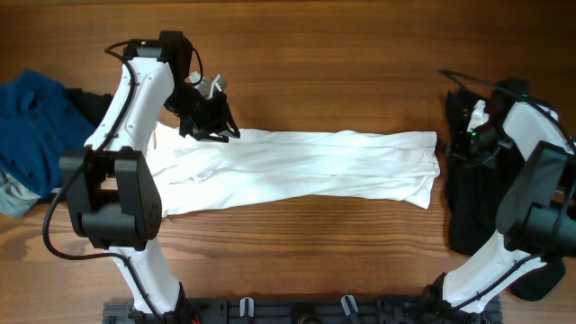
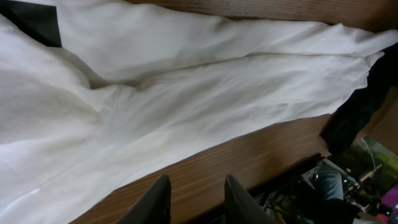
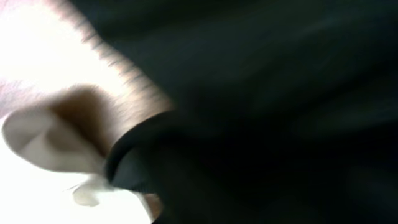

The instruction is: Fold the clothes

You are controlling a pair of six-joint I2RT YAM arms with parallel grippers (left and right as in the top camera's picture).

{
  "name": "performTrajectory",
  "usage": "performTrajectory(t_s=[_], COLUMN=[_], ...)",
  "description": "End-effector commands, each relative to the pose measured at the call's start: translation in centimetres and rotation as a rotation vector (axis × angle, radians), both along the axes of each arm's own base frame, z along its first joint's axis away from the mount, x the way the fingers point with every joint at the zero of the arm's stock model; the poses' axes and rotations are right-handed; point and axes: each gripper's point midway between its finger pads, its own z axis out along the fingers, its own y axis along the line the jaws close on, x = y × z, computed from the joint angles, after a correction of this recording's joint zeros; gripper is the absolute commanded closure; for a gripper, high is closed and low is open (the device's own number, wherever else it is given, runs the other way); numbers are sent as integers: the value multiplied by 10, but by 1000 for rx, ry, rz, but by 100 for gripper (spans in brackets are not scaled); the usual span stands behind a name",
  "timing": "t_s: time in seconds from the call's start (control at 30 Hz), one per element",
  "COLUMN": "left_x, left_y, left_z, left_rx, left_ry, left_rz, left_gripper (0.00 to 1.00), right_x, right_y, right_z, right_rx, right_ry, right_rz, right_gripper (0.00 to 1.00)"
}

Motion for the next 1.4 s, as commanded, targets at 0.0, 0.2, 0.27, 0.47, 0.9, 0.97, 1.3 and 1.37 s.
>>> performTrajectory(t_s=[0.0, 0.2, 0.27, 0.47, 0.9, 0.97, 1.3, 1.37], left_x=[-3, -9, -9, -5, 0, 0, 1, 1], left_y=[0, 18, 24, 27, 33, 33, 33, 33], left_z=[4, -4, -7, -9, -11, -11, -12, -12], left_rx=[2, 118, 157, 173, 211, 211, 211, 211], left_ry=[5, 24, 21, 0, -26, -26, -26, -26], left_rz=[9, -7, -13, -14, -18, -18, -18, -18], left_gripper=[72, 69, 69, 64, 52, 51, 52, 52], right_x=[-27, -9, 26, 11, -18, -27, -60, -57], right_y=[-78, -110, -70, 21, 108, 117, 61, 61], right_z=[-14, 15, 38, 51, -17, -17, -29, -25], right_rx=[-248, -102, 149, 443, 392, 392, 67, 68], right_ry=[78, -59, -245, -191, -54, -6, 212, 212], right_rz=[-263, -383, -173, 16, 207, 230, 142, 139], right_gripper=[94, 75, 66, 20, 14, 18, 18, 18])
